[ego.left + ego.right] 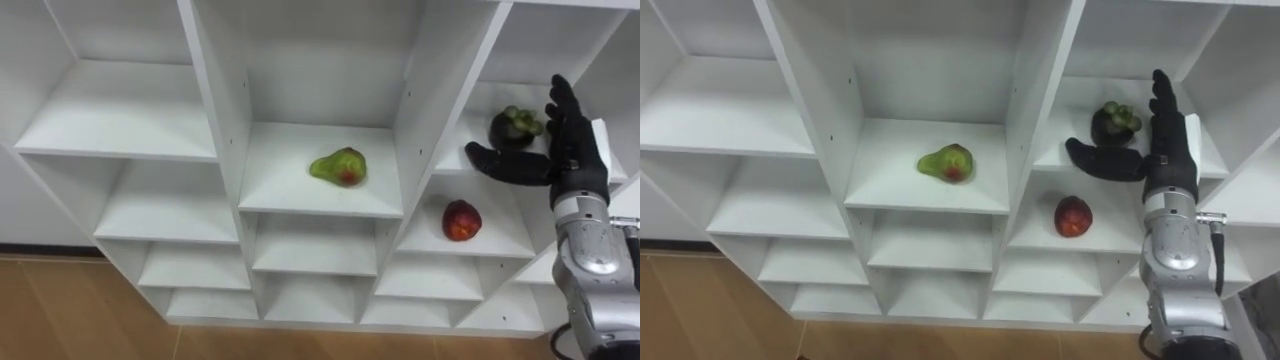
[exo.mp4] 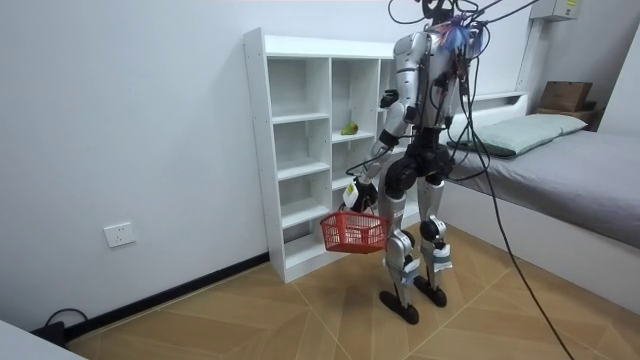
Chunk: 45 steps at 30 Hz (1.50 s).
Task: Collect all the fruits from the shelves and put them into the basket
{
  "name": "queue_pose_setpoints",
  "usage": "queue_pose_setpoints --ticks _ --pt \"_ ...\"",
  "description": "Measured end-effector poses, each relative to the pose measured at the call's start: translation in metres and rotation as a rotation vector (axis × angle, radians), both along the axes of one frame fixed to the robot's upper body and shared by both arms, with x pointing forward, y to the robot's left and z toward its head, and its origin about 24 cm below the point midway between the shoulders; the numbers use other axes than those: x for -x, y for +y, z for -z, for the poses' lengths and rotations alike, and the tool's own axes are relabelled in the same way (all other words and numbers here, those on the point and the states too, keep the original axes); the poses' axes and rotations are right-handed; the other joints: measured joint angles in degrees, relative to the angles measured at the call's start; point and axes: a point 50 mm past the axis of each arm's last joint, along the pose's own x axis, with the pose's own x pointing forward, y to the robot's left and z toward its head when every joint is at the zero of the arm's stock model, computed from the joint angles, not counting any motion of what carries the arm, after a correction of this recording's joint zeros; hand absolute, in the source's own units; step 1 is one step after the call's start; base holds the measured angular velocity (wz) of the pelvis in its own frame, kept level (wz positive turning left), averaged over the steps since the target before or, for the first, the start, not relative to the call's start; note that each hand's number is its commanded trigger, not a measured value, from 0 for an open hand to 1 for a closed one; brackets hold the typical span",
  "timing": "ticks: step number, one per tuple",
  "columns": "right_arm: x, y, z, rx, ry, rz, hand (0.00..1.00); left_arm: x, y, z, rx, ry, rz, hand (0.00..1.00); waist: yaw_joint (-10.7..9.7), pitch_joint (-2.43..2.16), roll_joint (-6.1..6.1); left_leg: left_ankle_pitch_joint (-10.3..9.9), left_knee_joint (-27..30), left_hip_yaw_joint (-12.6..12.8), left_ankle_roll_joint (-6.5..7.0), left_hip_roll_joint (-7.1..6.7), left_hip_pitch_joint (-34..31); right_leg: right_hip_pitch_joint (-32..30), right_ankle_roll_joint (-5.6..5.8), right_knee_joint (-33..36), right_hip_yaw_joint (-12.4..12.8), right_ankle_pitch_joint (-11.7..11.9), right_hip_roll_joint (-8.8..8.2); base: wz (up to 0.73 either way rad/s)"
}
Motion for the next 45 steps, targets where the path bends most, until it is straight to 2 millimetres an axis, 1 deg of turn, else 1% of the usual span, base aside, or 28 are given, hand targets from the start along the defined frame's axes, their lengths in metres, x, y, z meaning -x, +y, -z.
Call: queue_pose_setpoints --ticks 4,12,15,17,19,30,39,41,43,45 --pt "0.002 -0.008 0.0 0.023 0.0 0.023 1.0 0.001 0.0 0.0 -0.001 0.004 -0.002 1.0 -0.01 -0.01 0.02 0.0 -0.24 0.03 0.0 0.02 0.44 0.53 0.0 0.01 -0.05 0.0 0.05 0.0" --pt "0.004 -0.018 0.003 -0.013 0.014 0.038 1.0 0.0 0.001 0.0 -0.004 0.009 -0.008 1.0 0.21 -0.12 -0.08 0.0 -0.23 0.03 0.0 0.07 1.04 0.89 0.0 -0.02 -0.1 0.0 0.03 0.0" --pt "0.004 -0.019 0.006 -0.017 0.033 0.033 1.0 0.001 0.002 0.0 -0.008 0.017 -0.013 1.0 0.32 -0.24 -0.26 -0.01 -0.33 0.0 -0.01 0.1 1.18 0.91 0.0 -0.03 -0.04 0.0 0.08 0.0" --pt "0.004 -0.02 0.01 -0.021 0.053 0.028 1.0 0.0 0.002 0.0 -0.008 0.015 -0.013 1.0 0.36 -0.46 -0.6 -0.01 -0.36 -0.14 -0.01 0.11 1.19 0.97 0.0 -0.04 -0.1 0.0 0.08 0.04" --pt "0.005 -0.02 0.012 -0.022 0.067 0.02 1.0 0.0 0.002 0.0 -0.008 0.015 -0.013 1.0 0.48 -0.47 -0.74 -0.01 -0.38 -0.26 -0.01 0.09 1.28 0.95 0.0 -0.04 -0.06 0.0 0.08 0.05" --pt "0.006 -0.016 0.014 -0.029 0.073 -0.027 1.0 0.0 0.002 0.0 -0.008 0.015 -0.012 1.0 0.17 -0.38 -0.99 -0.02 -0.71 -0.24 0.0 0.06 1.26 1.2 0.0 0.02 -0.03 0.0 0.1 0.0" --pt "0.005 -0.01 0.009 -0.03 0.055 -0.045 1.0 -0.003 0.002 0.0 -0.007 0.008 -0.009 1.0 -0.01 -0.36 -1.05 -0.02 -0.15 -0.14 0.0 0.06 0.53 0.68 0.0 0.11 -0.64 0.0 0.01 0.0" --pt "0.004 -0.005 0.007 -0.026 0.046 -0.064 1.0 -0.005 0.002 -0.001 -0.004 0.0 -0.016 1.0 -0.11 -0.24 -0.95 -0.02 -0.04 -0.13 0.0 0.06 0.48 0.62 0.0 0.09 -0.57 0.0 0.01 0.0" --pt "0.007 -0.001 0.005 -0.022 0.032 -0.085 1.0 -0.008 0.001 -0.001 0.005 -0.013 -0.03 1.0 -0.25 -0.24 -0.94 -0.02 0.02 -0.12 0.0 0.07 0.54 0.52 0.0 0.1 -0.35 0.0 0.01 0.0" --pt "0.011 0.007 0.003 -0.027 0.011 -0.107 1.0 -0.009 0.001 -0.002 0.006 -0.032 -0.051 1.0 -0.2 -0.04 -0.66 -0.01 0.02 -0.04 -0.01 0.08 0.51 0.42 0.0 0.12 -0.1 0.0 0.04 0.0"
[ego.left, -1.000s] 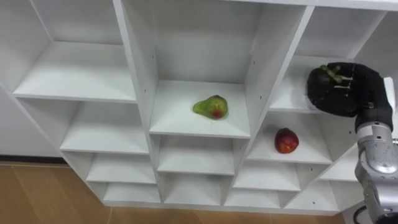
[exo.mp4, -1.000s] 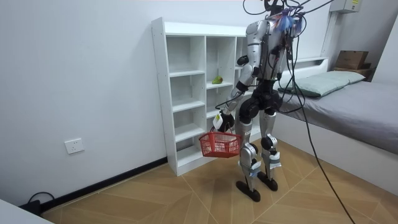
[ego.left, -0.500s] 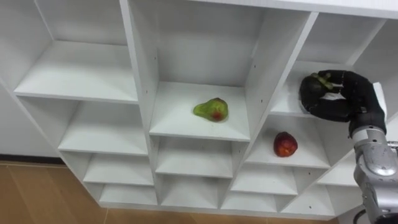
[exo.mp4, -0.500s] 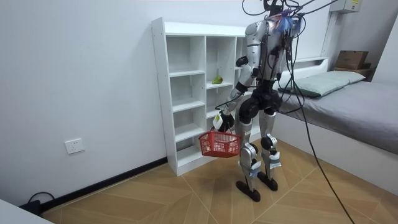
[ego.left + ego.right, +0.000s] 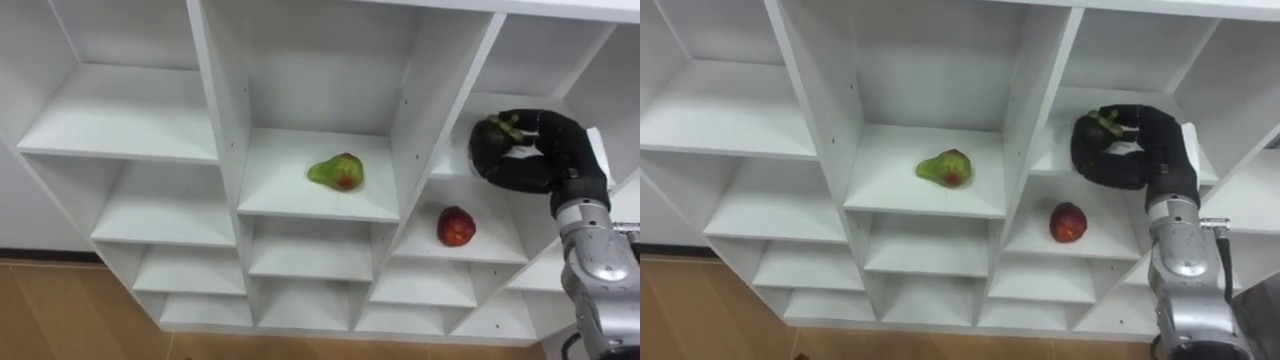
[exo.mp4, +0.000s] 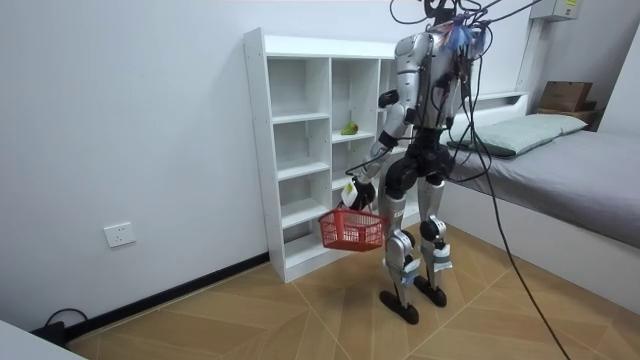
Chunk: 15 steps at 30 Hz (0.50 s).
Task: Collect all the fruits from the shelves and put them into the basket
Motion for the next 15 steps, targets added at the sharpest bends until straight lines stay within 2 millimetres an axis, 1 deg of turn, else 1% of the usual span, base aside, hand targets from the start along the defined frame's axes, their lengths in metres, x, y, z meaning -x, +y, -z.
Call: queue_pose_setpoints --ticks 2,6,8,10,11,15 --pt "0.005 0.006 -0.004 0.028 -0.023 -0.022 1.0 -0.003 -0.002 -0.001 0.007 -0.027 -0.008 1.0 -0.3 0.14 0.43 0.0 -0.12 0.3 0.0 -0.02 -0.09 -0.58 0.0 0.04 0.29 0.0 -0.02 -0.05" --pt "0.013 0.011 -0.006 0.03 -0.039 -0.045 1.0 -0.009 -0.004 -0.003 0.005 -0.062 -0.005 1.0 -0.88 0.07 0.46 0.01 -0.18 0.54 0.01 -0.01 -0.56 -0.81 0.0 0.05 0.58 0.0 -0.04 -0.03" --pt "0.02 0.015 -0.009 0.028 -0.047 -0.064 1.0 -0.015 -0.008 -0.005 0.01 -0.091 0.0 1.0 -1.41 0.03 0.48 0.01 -0.17 0.59 0.01 -0.03 -0.83 -1.17 0.0 0.04 0.94 0.0 -0.03 -0.02" --pt "0.026 0.021 -0.009 0.01 -0.054 -0.087 1.0 -0.019 -0.01 -0.006 0.015 -0.112 0.005 1.0 -1.38 0.01 0.48 0.01 -0.19 0.93 0.01 0.01 -0.91 -1.44 0.0 0.07 1.1 0.0 0.0 -0.09" --pt "0.03 0.024 -0.009 0.002 -0.053 -0.106 1.0 -0.022 -0.011 -0.006 0.019 -0.12 0.005 1.0 -1.38 -0.01 0.52 0.01 -0.18 1.26 0.01 0.04 -0.84 -1.45 0.0 0.08 1.51 0.0 0.01 -0.13" --pt "0.038 0.03 -0.01 0.0 -0.043 -0.164 1.0 -0.027 -0.013 -0.008 0.024 -0.148 0.009 1.0 -1.27 -0.01 0.59 0.0 -0.29 2.25 0.01 0.05 -0.56 -1.61 0.0 0.08 2.83 0.0 0.02 -0.15"
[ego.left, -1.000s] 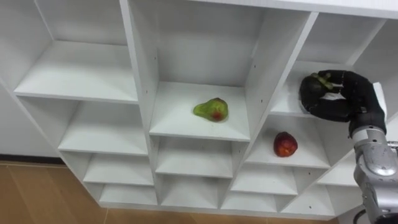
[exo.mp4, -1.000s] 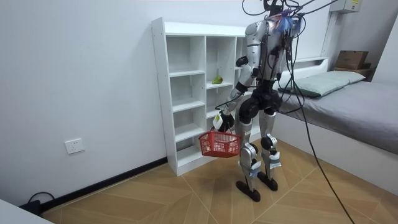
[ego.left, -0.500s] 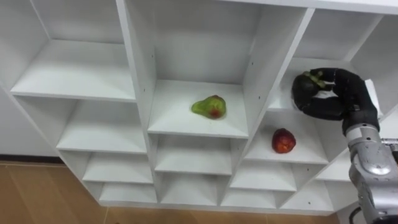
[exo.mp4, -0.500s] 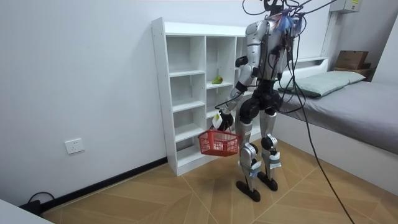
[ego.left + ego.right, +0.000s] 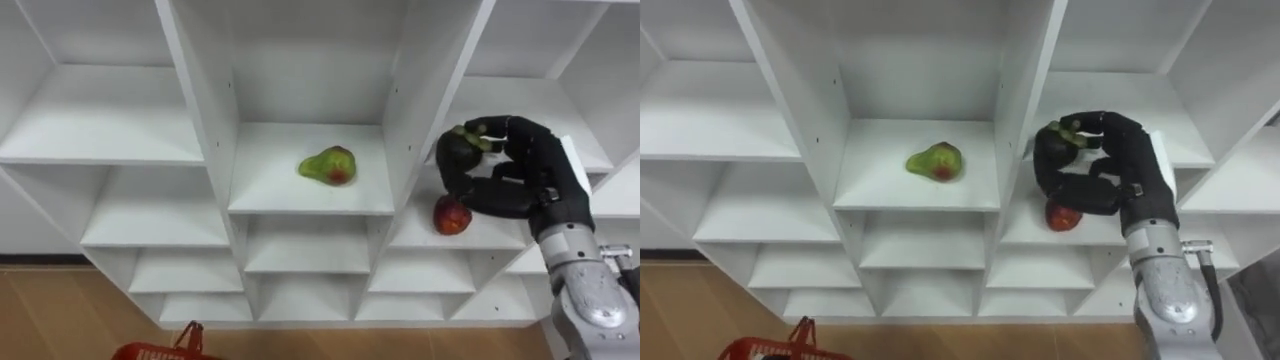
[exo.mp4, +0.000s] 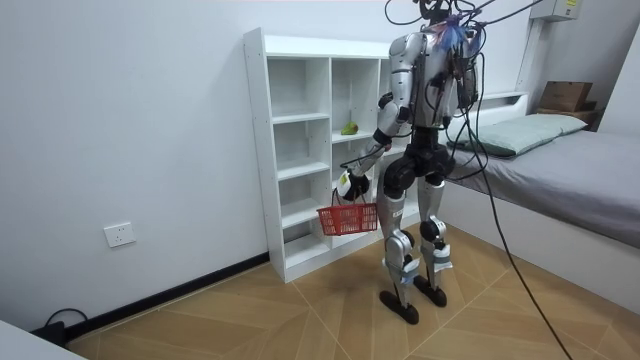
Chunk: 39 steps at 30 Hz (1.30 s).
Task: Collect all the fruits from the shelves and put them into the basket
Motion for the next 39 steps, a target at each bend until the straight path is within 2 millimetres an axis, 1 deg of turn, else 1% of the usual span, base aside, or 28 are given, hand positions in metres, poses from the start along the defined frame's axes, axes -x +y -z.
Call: queue_pose_setpoints --ticks 1,5,6,8,9,11,12,13,14,15,17,18,20,22,24,26,28,31,32,34,36,39 --pt "0.004 0.003 0.0 0.001 0.003 -0.018 1.0 -0.001 0.0 0.0 0.012 -0.006 -0.017 1.0 -0.06 0.02 0.06 0.0 -0.14 0.04 0.0 -0.01 -0.03 -0.15 0.0 0.0 0.47 0.0 0.05 -0.09" --pt "0.013 0.018 0.0 0.008 0.011 -0.105 1.0 -0.001 -0.004 0.001 0.047 -0.011 -0.039 1.0 -0.44 -0.07 0.44 0.0 -0.31 0.04 0.03 0.01 -0.91 -1.18 0.0 0.21 0.42 0.0 0.13 -0.03" --pt "0.014 0.02 0.0 0.011 0.013 -0.114 1.0 -0.001 -0.005 0.001 0.051 -0.009 -0.035 1.0 -0.46 -0.11 0.51 0.0 -0.28 0.05 0.03 0.03 -0.94 -1.26 0.0 0.22 0.41 0.0 0.15 -0.05" --pt "0.014 0.032 0.004 0.005 0.027 -0.158 1.0 -0.001 -0.012 0.004 0.099 -0.003 -0.055 1.0 -0.41 -0.35 0.82 0.01 -0.23 0.24 0.02 0.1 -1.2 -1.71 -0.01 0.31 0.53 0.01 0.2 -0.04" --pt "0.014 0.035 0.005 0.003 0.031 -0.17 1.0 -0.001 -0.014 0.005 0.111 0.002 -0.059 1.0 -0.38 -0.35 0.91 0.01 -0.18 0.24 0.02 0.1 -1.24 -1.71 -0.01 0.31 0.54 0.01 0.2 0.0" --pt "0.016 0.048 0.01 -0.007 0.054 -0.222 1.0 -0.005 -0.022 0.007 0.154 0.009 -0.066 1.0 -0.34 -0.23 1.17 0.01 0.12 0.24 0.02 0.1 -1.41 -1.71 -0.02 0.31 0.92 0.01 0.19 0.0" --pt "0.016 0.052 0.011 -0.006 0.061 -0.235 1.0 -0.006 -0.023 0.007 0.169 0.005 -0.073 1.0 -0.2 -0.19 1.23 0.01 0.1 0.27 0.02 0.1 -1.42 -1.75 -0.02 0.31 0.95 0.01 0.19 0.0" --pt "0.017 0.058 0.014 -0.009 0.077 -0.263 1.0 -0.008 -0.027 0.007 0.198 -0.003 -0.095 1.0 -0.11 -0.11 1.34 0.01 0.08 0.4 0.02 0.1 -1.42 -1.82 -0.01 0.29 1.13 0.01 0.19 0.0" --pt "0.019 0.063 0.018 -0.015 0.096 -0.287 1.0 -0.011 -0.03 0.007 0.216 -0.014 -0.109 1.0 -0.04 0.07 1.36 0.0 0.05 0.42 0.03 0.09 -1.53 -1.92 -0.01 0.29 1.08 0.01 0.17 0.0" --pt "0.019 0.066 0.02 -0.019 0.105 -0.297 1.0 -0.013 -0.03 0.006 0.221 -0.02 -0.113 1.0 -0.02 0.11 1.36 0.0 0.05 0.42 0.03 0.09 -1.66 -2.01 -0.01 0.3 1.0 0.01 0.16 0.0" --pt "0.021 0.076 0.026 -0.024 0.141 -0.338 1.0 -0.024 -0.033 0.004 0.232 -0.046 -0.108 1.0 -0.02 0.15 1.34 0.0 0.24 0.36 0.03 0.13 -2.79 -3.2 -0.01 0.68 0.67 0.01 0.15 0.0" --pt "0.022 0.078 0.029 -0.016 0.151 -0.349 1.0 -0.027 -0.034 0.003 0.234 -0.052 -0.099 1.0 -0.02 0.17 1.33 0.01 0.33 0.34 0.05 0.14 -3.14 -3.61 -0.02 0.96 0.6 0.01 0.12 0.06" --pt "0.026 0.083 0.041 0.018 0.216 -0.381 1.0 -0.038 -0.039 0.0 0.249 -0.074 -0.081 1.0 -0.09 0.23 1.26 0.02 0.73 0.24 0.06 0.14 -3.85 -4.09 -0.01 1.11 0.53 0.01 0.04 0.05" --pt "0.028 0.086 0.046 0.035 0.247 -0.397 1.0 -0.044 -0.041 -0.002 0.259 -0.089 -0.083 1.0 -0.04 0.22 1.06 0.02 0.76 0.25 0.07 0.13 -4.65 -5.01 -0.01 1.29 0.44 0.01 0.03 -0.02" --pt "0.028 0.085 0.047 0.036 0.257 -0.396 1.0 -0.051 -0.042 -0.004 0.262 -0.104 -0.076 1.0 -0.09 0.36 0.85 0.05 1.17 0.26 0.11 0.15 -5.8 -6.17 -0.02 1.74 0.5 0.01 0.02 0.0" --pt "0.028 0.085 0.048 0.034 0.263 -0.394 1.0 -0.056 -0.043 -0.006 0.267 -0.116 -0.071 1.0 0.01 0.37 0.68 0.06 1.23 0.56 0.12 0.2 -6.44 -7.15 -0.01 2.05 0.67 0.01 0.02 -0.06" --pt "0.029 0.085 0.05 0.034 0.272 -0.392 1.0 -0.06 -0.045 -0.008 0.28 -0.127 -0.081 1.0 -0.03 0.41 0.73 0.06 1.34 0.7 0.12 0.19 -6.68 -7.35 -0.01 2.03 0.73 0.01 0.0 -0.04" --pt "0.03 0.082 0.062 0.035 0.326 -0.374 1.0 -0.071 -0.048 -0.012 0.305 -0.155 -0.088 1.0 0.03 0.43 0.77 0.06 1.71 0.7 0.12 0.18 -7.37 -7.81 -0.01 2.05 0.54 0.01 -0.11 0.0" --pt "0.031 0.081 0.069 0.038 0.352 -0.365 1.0 -0.076 -0.05 -0.014 0.308 -0.164 -0.077 1.0 0.18 0.55 0.91 0.06 1.91 0.71 0.12 0.17 -7.75 -8.12 -0.01 2.04 0.55 0.01 -0.2 0.0" --pt "0.033 0.08 0.075 0.047 0.387 -0.361 1.0 -0.078 -0.051 -0.015 0.309 -0.169 -0.071 1.0 0.19 0.72 1.19 0.06 2.09 0.69 0.12 0.16 -8.11 -8.37 -0.01 2.04 0.45 0.01 -0.18 0.0" --pt "0.033 0.08 0.078 0.058 0.399 -0.361 1.0 -0.08 -0.051 -0.015 0.307 -0.172 -0.069 1.0 0.2 0.8 1.29 0.06 2.1 0.7 0.12 0.21 -8.74 -9.07 -0.02 2.09 0.39 0.01 -0.19 0.0" --pt "0.033 0.079 0.088 0.085 0.439 -0.361 1.0 -0.075 -0.05 -0.012 0.303 -0.148 -0.075 1.0 0.21 0.82 1.33 0.06 2.1 0.69 0.11 0.3 -8.98 -9.35 -0.04 2.1 0.41 0.02 -0.22 0.0"
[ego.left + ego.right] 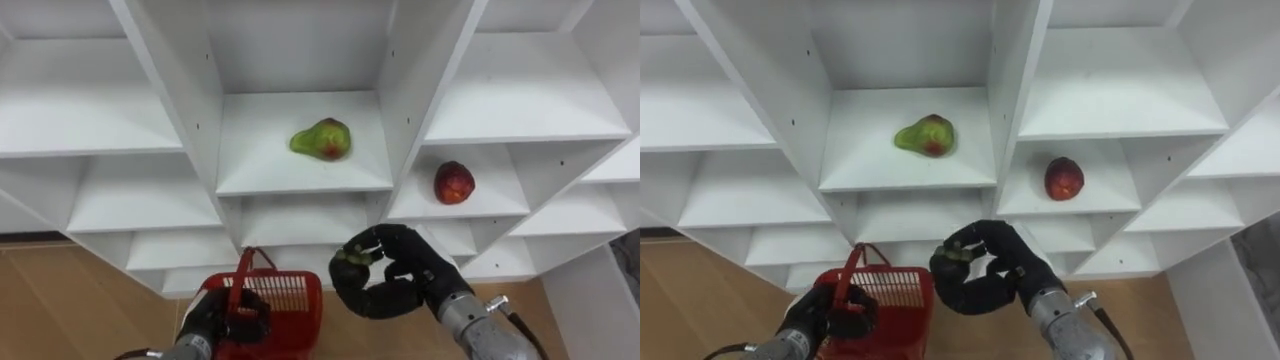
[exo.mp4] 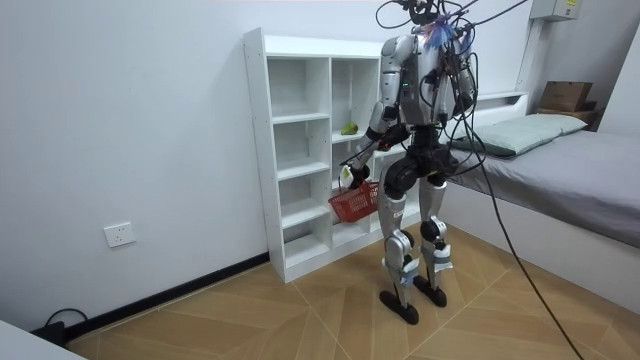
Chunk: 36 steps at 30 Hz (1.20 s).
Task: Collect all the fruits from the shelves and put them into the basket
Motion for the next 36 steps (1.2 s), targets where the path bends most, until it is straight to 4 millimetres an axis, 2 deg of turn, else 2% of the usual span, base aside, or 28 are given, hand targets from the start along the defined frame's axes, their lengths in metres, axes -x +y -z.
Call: queue_pose_setpoints --ticks 4,11,16,25,33,36 --pt "0.003 -0.002 0.012 0.031 0.044 0.013 1.0 0.005 0.0 0.003 -0.005 0.024 0.009 1.0 0.11 0.02 -0.04 0.0 0.54 -0.33 0.0 -0.04 -0.85 -0.47 -0.02 0.11 -0.45 0.01 0.01 0.05" --pt "0.008 -0.005 0.031 0.107 0.115 0.02 1.0 0.007 -0.004 0.005 -0.003 0.041 0.053 1.0 0.16 0.1 -0.27 0.05 0.87 -2.04 0.07 -0.34 -1.75 -0.49 -0.02 0.04 -2.84 0.01 -0.19 0.12" --pt "0.01 -0.001 0.034 0.125 0.117 -0.003 1.0 0.007 -0.009 0.006 -0.015 0.045 0.123 1.0 0.24 0.1 -0.26 0.07 1.46 -3.02 0.06 -0.4 -2.58 -0.58 -0.02 0.0 -3.79 0.01 -0.2 0.12" --pt "-0.002 0.003 0.035 0.18 0.096 -0.037 1.0 -0.001 -0.017 0.002 -0.044 0.018 0.228 1.0 0.55 0.26 0.0 0.07 1.95 -3.18 0.06 -0.45 -2.78 -0.36 -0.03 -0.02 -3.65 0.02 -0.19 0.02" --pt "0.001 0.013 0.038 0.195 0.102 -0.117 1.0 -0.004 -0.026 0.0 -0.083 0.006 0.352 1.0 1.31 0.33 0.1 0.08 1.93 -3.29 0.07 -0.46 -2.79 -0.36 -0.03 0.0 -3.71 0.01 -0.24 0.0" --pt "0.005 0.014 0.046 0.205 0.132 -0.135 1.0 -0.004 -0.026 0.001 -0.083 0.005 0.365 1.0 1.55 0.37 0.15 0.08 1.93 -3.3 0.07 -0.47 -2.74 -0.34 -0.03 -0.02 -3.69 0.01 -0.29 0.0"
